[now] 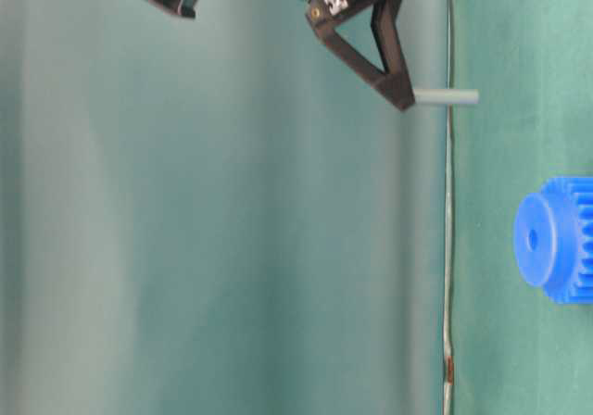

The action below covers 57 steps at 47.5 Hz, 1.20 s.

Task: Insert the shaft placed at a random location into the center hole of the medium gear at another random location.
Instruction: 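Lift the shaft with the right gripper and carry it left toward the blue gear, then align the held shaft above the blue gear's center hole with the right gripper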

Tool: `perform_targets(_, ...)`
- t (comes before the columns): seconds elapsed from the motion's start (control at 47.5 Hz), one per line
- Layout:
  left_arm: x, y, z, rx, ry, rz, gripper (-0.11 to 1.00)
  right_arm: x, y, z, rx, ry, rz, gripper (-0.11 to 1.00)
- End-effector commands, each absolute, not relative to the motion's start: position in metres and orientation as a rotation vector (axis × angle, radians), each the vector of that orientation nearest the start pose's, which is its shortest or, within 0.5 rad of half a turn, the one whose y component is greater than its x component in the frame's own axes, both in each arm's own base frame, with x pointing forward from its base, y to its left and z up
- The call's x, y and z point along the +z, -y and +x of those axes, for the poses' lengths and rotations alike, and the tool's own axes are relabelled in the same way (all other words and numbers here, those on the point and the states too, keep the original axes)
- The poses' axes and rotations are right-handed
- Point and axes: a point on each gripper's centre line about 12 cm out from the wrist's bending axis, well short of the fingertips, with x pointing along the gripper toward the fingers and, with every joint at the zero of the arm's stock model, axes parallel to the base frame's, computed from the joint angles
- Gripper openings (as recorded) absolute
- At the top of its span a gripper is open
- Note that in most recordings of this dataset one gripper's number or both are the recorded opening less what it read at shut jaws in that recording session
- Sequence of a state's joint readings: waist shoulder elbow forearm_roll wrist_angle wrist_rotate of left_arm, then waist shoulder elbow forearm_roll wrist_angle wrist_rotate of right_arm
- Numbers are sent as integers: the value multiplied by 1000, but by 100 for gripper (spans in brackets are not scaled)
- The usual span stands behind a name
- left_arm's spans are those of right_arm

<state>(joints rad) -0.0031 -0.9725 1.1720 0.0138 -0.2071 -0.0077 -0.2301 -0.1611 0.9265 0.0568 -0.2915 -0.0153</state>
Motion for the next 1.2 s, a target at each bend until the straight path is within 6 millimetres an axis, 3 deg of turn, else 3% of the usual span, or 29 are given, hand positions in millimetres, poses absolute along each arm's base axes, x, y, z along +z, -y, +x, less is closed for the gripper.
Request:
perform_targets(0.0, 296, 1, 200, -8, 32, 6, 0, 184, 75, 339, -235, -429, 84, 12)
perform_targets(0.611, 296, 1, 200, -7, 29, 6, 0, 190, 53, 409, -147, -410, 65, 12)
perform_targets(1.18, 296, 1, 200, -7, 29, 4, 0, 185, 51, 418, -139, -418, 65, 12)
